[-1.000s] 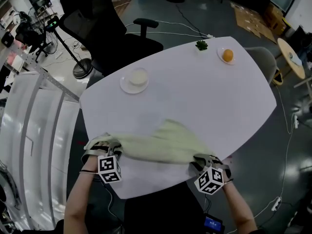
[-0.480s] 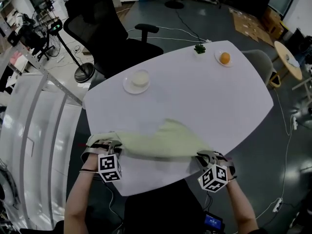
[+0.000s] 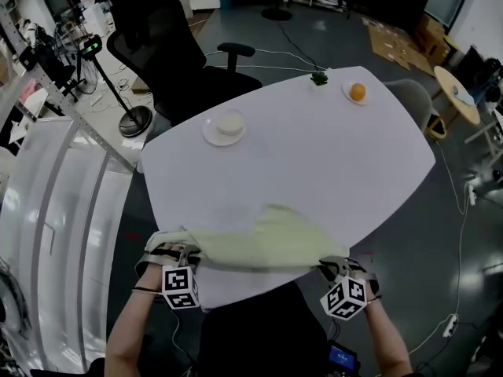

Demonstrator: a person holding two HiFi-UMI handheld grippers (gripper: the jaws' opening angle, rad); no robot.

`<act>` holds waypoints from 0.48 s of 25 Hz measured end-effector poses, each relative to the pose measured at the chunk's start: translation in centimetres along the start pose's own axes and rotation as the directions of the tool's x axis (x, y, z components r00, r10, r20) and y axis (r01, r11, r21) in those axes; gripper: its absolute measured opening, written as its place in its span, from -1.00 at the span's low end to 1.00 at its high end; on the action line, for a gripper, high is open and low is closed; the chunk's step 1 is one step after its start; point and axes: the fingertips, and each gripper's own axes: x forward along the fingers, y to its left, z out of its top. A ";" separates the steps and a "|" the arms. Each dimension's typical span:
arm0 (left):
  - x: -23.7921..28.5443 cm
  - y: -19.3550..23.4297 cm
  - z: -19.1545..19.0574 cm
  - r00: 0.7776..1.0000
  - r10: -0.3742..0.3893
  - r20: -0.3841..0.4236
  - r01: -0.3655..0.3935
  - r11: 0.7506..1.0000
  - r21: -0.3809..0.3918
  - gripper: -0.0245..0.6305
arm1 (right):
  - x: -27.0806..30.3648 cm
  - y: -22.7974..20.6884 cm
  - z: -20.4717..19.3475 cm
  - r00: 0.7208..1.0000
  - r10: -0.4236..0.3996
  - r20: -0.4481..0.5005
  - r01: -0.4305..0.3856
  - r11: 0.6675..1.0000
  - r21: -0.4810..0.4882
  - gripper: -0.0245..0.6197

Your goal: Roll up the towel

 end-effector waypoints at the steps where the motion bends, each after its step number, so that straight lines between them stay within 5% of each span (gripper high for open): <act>1: 0.1 -0.2 -0.1 1.000 -0.003 0.002 0.003 1.000 -0.001 -0.73 | 0.1 0.3 -0.1 1.000 0.004 -0.005 -0.004 1.000 0.000 -0.81; 12: -0.6 4.5 0.3 1.000 0.020 0.002 -0.020 0.998 -0.052 -0.73 | 0.1 -5.0 2.0 0.999 0.009 0.037 -0.009 1.000 0.005 -0.80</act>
